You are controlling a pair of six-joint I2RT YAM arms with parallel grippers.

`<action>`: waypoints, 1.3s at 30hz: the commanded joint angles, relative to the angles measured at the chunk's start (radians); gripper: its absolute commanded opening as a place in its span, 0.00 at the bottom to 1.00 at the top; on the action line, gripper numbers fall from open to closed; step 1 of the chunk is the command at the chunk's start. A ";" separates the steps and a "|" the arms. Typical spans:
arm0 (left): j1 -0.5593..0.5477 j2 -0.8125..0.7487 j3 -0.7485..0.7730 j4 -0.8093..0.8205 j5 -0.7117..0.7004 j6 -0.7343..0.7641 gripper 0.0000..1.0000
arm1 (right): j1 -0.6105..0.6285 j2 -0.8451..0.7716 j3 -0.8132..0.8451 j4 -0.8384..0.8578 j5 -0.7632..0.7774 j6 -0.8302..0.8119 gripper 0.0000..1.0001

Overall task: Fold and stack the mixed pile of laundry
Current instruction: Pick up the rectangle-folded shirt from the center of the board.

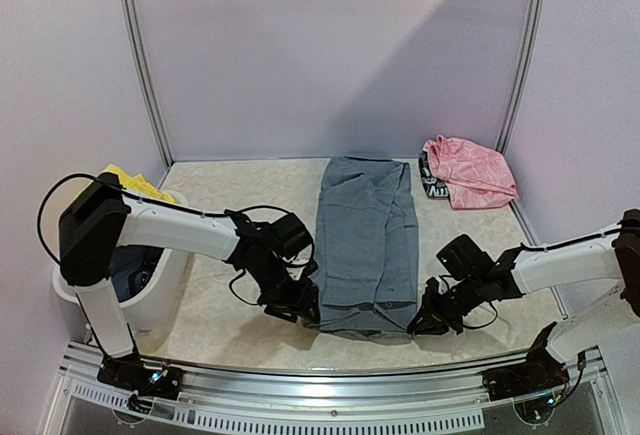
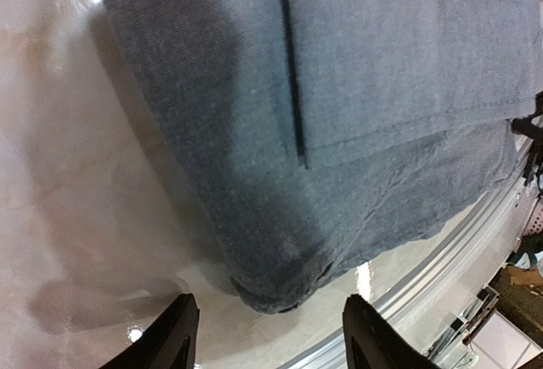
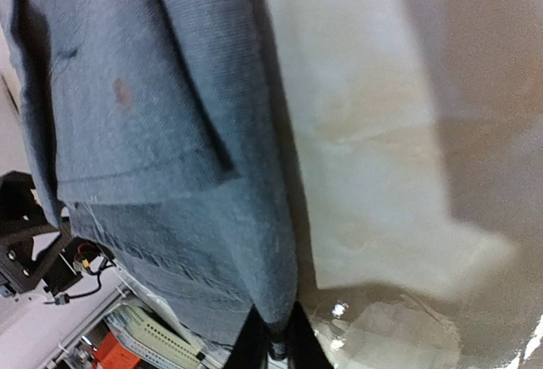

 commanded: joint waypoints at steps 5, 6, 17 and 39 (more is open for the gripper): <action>-0.056 0.054 -0.031 0.085 -0.041 -0.097 0.53 | 0.005 0.027 -0.027 0.009 0.004 -0.088 0.00; -0.061 0.064 -0.032 0.099 -0.043 -0.109 0.51 | 0.006 0.028 -0.028 0.015 0.004 -0.091 0.00; -0.091 0.059 -0.023 0.134 -0.075 -0.172 0.00 | 0.006 -0.008 -0.020 -0.072 0.022 -0.115 0.00; -0.177 -0.147 -0.043 0.055 -0.092 -0.273 0.00 | 0.006 -0.390 0.002 -0.411 0.067 -0.085 0.00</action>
